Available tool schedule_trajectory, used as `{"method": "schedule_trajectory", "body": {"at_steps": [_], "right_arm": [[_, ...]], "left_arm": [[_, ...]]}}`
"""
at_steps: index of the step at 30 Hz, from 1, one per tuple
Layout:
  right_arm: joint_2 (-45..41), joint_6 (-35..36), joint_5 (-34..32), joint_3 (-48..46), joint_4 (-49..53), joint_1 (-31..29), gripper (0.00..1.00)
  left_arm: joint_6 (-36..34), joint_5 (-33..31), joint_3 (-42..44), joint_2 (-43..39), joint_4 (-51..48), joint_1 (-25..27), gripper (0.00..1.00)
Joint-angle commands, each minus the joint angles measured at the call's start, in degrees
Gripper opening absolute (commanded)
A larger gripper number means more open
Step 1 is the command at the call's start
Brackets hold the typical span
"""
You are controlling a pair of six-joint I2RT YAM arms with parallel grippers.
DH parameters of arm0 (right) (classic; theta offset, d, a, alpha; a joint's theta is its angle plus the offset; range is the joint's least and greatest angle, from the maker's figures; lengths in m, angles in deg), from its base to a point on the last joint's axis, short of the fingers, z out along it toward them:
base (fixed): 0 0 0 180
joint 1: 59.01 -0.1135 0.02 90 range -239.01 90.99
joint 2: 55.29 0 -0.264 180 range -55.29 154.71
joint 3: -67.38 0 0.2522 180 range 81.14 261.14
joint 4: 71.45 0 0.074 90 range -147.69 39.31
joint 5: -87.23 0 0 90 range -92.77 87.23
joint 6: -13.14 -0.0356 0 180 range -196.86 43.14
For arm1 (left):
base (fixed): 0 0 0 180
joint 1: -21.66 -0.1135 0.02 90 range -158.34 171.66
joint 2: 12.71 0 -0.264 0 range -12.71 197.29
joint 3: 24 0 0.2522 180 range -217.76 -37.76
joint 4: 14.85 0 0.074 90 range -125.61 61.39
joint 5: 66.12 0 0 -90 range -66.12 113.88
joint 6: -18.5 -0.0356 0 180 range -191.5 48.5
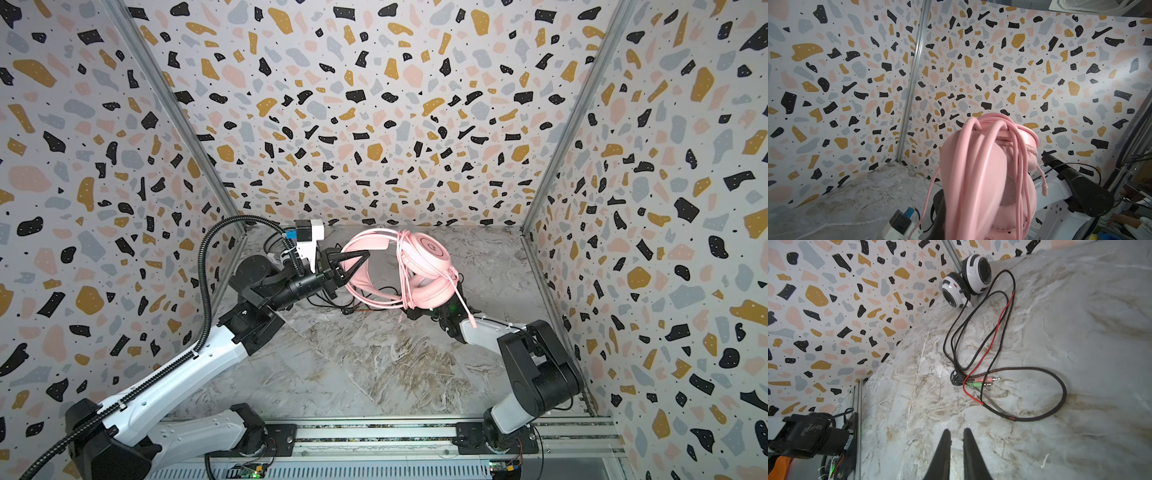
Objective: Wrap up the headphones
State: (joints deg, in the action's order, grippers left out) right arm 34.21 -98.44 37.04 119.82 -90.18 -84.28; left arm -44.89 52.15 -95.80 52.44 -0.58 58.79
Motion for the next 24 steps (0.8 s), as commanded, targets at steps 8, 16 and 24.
{"method": "schedule_trajectory", "body": {"at_steps": [8, 16, 24], "right_arm": [[1.1, -1.6, -2.2, -5.3, -4.9, -1.7, 0.13], [-0.3, -2.9, -3.8, -8.7, -5.9, -3.0, 0.12], [-6.3, -1.4, -9.1, -10.2, 0.2, -6.8, 0.09]], "left_arm": [[2.3, -11.8, -3.6, -0.4, 11.4, -2.8, 0.00], [6.7, -23.7, -2.7, -0.1, 8.6, -6.6, 0.00], [5.9, -30.4, -1.7, -1.1, 6.0, -7.7, 0.00]]}}
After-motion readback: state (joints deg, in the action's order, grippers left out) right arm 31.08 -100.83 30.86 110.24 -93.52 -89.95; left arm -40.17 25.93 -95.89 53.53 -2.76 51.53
